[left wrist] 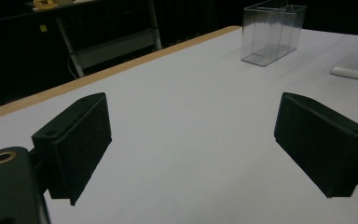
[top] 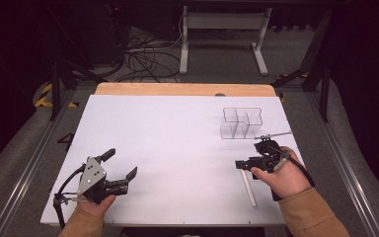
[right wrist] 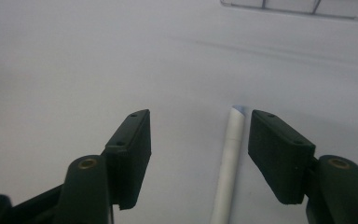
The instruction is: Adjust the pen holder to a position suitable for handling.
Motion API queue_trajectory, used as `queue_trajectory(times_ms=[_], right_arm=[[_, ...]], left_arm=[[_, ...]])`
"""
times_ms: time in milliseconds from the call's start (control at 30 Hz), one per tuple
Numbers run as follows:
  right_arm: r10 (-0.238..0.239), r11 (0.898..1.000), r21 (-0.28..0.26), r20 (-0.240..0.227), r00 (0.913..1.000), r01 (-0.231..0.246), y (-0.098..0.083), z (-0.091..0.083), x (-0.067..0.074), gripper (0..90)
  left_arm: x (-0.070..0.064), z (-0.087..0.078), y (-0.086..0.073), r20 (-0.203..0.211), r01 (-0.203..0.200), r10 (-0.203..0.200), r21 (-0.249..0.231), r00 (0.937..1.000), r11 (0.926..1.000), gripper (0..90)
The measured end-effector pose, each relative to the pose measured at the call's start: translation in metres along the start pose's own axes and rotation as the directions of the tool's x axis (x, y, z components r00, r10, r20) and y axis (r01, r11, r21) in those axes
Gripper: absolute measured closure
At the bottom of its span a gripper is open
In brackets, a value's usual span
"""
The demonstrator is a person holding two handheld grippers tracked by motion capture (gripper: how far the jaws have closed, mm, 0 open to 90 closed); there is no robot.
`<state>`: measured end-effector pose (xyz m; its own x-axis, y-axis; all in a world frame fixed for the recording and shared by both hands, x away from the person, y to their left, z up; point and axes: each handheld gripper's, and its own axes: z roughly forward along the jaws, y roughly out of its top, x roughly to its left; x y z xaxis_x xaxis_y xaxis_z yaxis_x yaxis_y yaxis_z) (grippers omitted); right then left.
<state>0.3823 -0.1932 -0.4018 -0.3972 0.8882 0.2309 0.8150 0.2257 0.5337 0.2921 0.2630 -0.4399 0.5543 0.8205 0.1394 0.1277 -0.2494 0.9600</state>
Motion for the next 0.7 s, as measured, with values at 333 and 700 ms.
queue_trajectory(times_ms=[333, 700], right_arm=[[0.001, 0.995, 0.097, 0.070, 0.9976, -0.008, 0.001, 0.013, 0.005, 45.4], [0.011, 0.984, 0.173, 0.156, 0.9876, -0.038, 0.001, 0.025, 0.003, 56.9]], left_arm=[[0.000, 0.001, 0.000, 0.003, -0.001, 0.001, 0.007, 1.0000, 1.0000, 11.8], [0.000, 0.001, -0.001, 0.002, 0.002, -0.002, 0.011, 1.0000, 0.9999, 11.9]])
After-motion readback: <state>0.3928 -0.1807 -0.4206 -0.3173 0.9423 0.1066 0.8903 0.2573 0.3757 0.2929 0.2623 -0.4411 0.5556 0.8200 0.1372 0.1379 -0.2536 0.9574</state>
